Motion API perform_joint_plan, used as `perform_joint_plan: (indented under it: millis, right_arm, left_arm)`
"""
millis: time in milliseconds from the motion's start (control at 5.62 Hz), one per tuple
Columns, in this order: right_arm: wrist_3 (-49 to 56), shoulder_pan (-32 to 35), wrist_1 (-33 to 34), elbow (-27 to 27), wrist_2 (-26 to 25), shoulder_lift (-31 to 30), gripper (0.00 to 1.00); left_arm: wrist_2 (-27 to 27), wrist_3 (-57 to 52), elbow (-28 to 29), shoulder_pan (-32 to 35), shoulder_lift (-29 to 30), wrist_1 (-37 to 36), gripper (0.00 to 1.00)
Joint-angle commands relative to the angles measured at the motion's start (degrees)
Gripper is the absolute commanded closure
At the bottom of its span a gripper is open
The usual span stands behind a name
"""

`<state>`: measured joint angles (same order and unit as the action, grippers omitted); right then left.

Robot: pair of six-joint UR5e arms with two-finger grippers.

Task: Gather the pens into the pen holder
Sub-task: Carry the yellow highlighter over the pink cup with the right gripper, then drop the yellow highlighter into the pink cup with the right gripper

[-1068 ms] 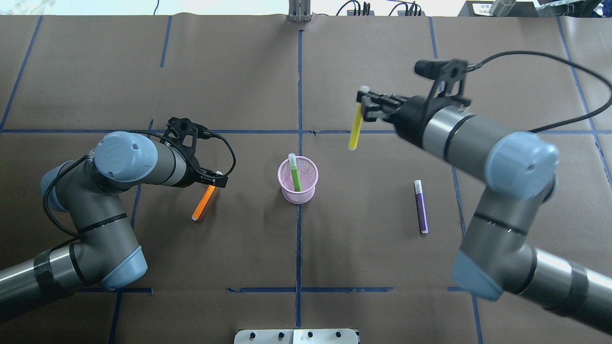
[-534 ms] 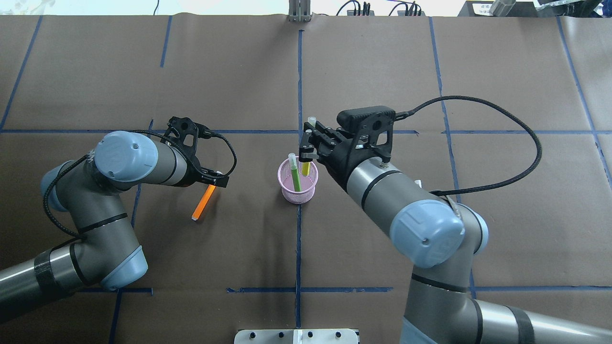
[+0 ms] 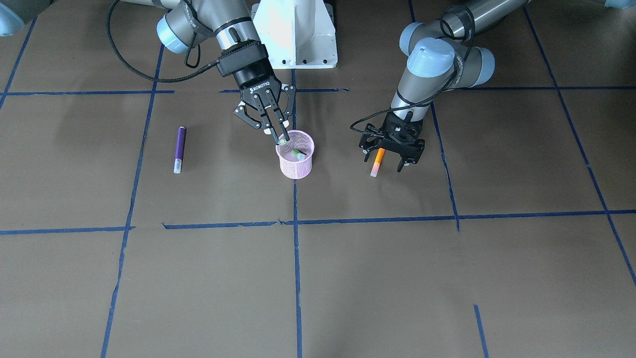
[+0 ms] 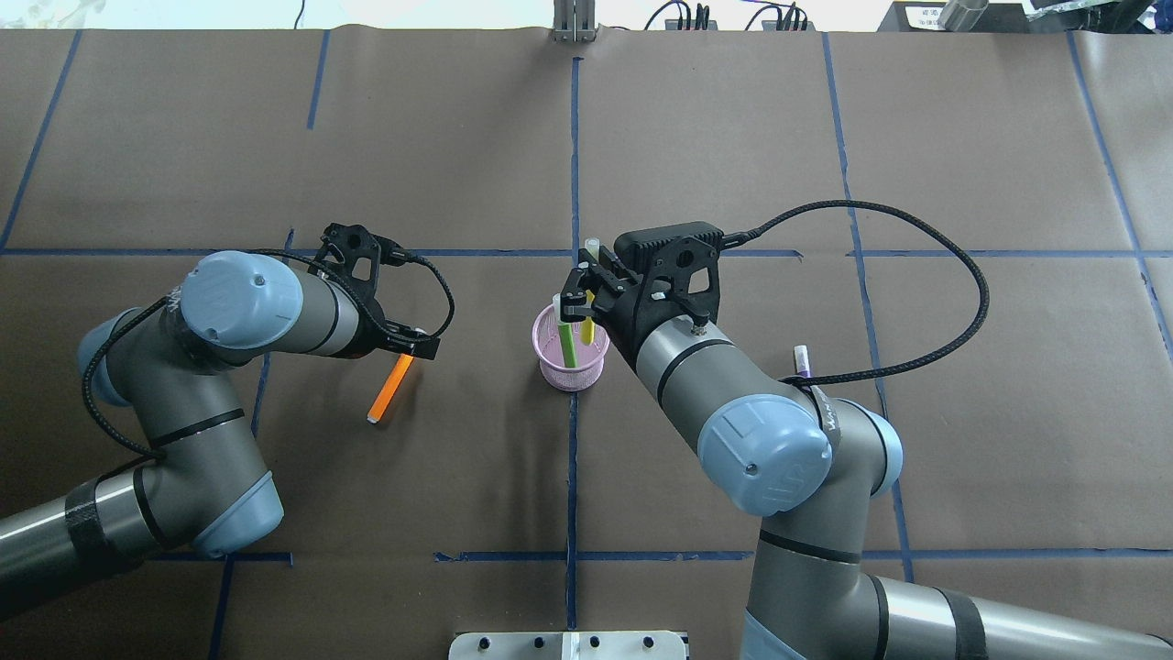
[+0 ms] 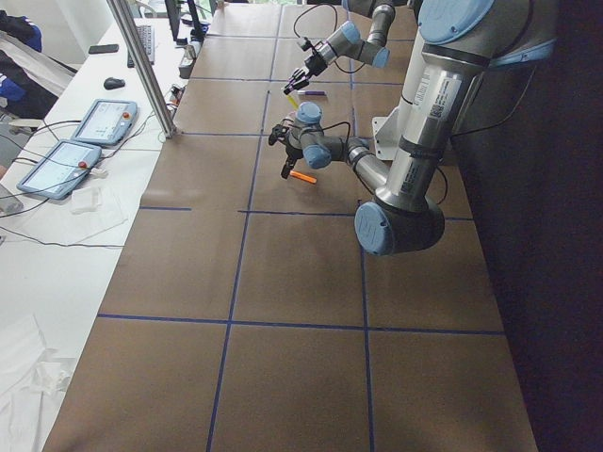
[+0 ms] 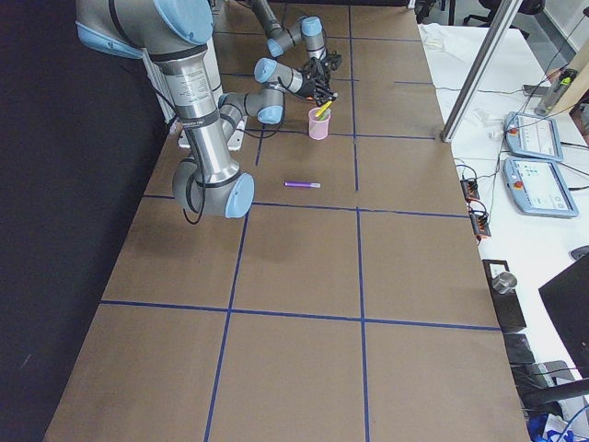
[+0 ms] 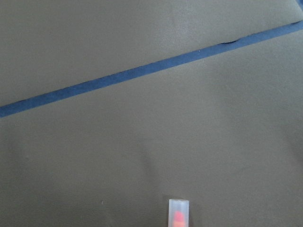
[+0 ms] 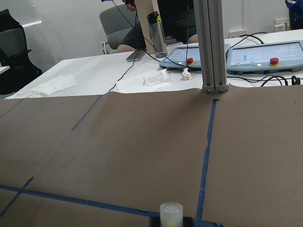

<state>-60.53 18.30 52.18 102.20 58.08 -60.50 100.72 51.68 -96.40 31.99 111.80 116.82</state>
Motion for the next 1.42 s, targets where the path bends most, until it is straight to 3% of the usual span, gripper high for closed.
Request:
perform_joint_plan:
  millis: [0,178,534,890,1068,1247]
  right_arm:
    - [-0.3,-1.1,-0.2,-1.3,-0.7,0.2,0.57]
    - [0.1,-1.5,-0.4,-1.8,-1.8,0.1,0.01]
    - [0.2,-1.2,-0.3,-0.3,0.4,0.2,0.00]
    - [-0.7,1.3,3.4,1.2,8.7,-0.1,0.00]
    - [-0.8,5.6,13.0,4.8,19.2,-0.4,0.00]
    - [-0.8,11.0,16.5,6.6,28.7,-0.4,0.00]
  left_arm:
    - [0.0,0.0,0.1,0.0,0.0,0.1,0.08]
    - [0.0,0.0,0.1,0.0,0.0,0.2,0.08]
    - [0.0,0.0,0.2,-0.4,0.1,0.0,0.08]
    - [-0.1,0.0,2.6,-1.6,2.4,-0.1,0.08]
    - [-0.1,0.0,2.8,-1.6,2.5,-0.1,0.09]
    - [-0.1,0.0,2.9,-1.6,2.5,-0.1,0.10]
